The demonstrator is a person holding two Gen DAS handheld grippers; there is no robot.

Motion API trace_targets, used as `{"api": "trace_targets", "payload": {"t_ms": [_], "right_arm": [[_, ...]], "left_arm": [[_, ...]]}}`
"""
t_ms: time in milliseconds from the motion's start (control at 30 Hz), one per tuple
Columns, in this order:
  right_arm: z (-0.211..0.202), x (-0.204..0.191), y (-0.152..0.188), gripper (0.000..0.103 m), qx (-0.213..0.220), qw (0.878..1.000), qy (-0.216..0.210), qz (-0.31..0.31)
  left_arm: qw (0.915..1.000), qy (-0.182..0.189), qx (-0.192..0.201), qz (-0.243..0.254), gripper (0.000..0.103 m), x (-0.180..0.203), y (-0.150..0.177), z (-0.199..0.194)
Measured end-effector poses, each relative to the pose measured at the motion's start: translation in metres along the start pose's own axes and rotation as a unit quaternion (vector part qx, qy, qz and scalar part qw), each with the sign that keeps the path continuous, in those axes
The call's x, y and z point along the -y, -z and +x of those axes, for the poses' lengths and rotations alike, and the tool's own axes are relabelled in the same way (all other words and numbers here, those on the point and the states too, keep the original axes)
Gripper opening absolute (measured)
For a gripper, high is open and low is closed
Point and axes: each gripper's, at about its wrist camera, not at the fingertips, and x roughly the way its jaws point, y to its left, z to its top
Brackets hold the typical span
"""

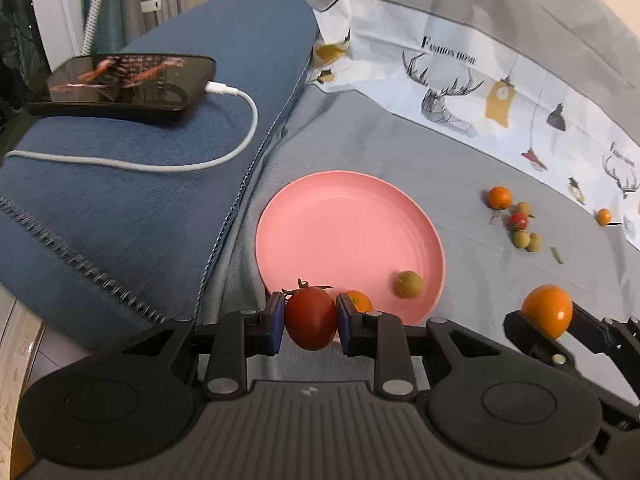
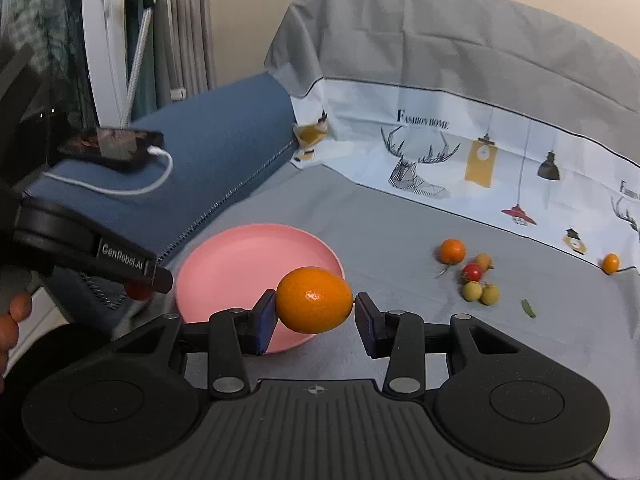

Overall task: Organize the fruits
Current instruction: 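Carry both fruits to the pink plate and open both grippers over it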

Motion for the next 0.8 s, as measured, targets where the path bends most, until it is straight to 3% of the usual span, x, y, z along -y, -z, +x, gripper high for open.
{"api": "trace_targets", "payload": {"t_ms": [367,733,767,800], "right_arm": [[0.086,0.001,0.008,0.043,-0.060,0.998,-0.005,-0.008],[0.124,-0.010,0.008,0.044,-0.078,0.995,-0.029,-0.050],[0.127,-0.011,0.006,0.044,-0.082,0.995,-0.032,-0.055],[0.128,-0.012,0.005,0.045,-0.085,0.994,-0.036,-0.056]], "left_arm": [[0.9989,-0.034,-0.013,0.031,0.030,0.021,-0.018,0.065],[0.9959,-0.071,-0.033,0.046,0.032,0.022,-0.028,0.114],[0.9957,-0.076,-0.026,0.047,0.046,0.022,-0.029,0.113],[0.9956,-0.079,-0.019,0.048,0.076,0.022,-0.030,0.110]]}}
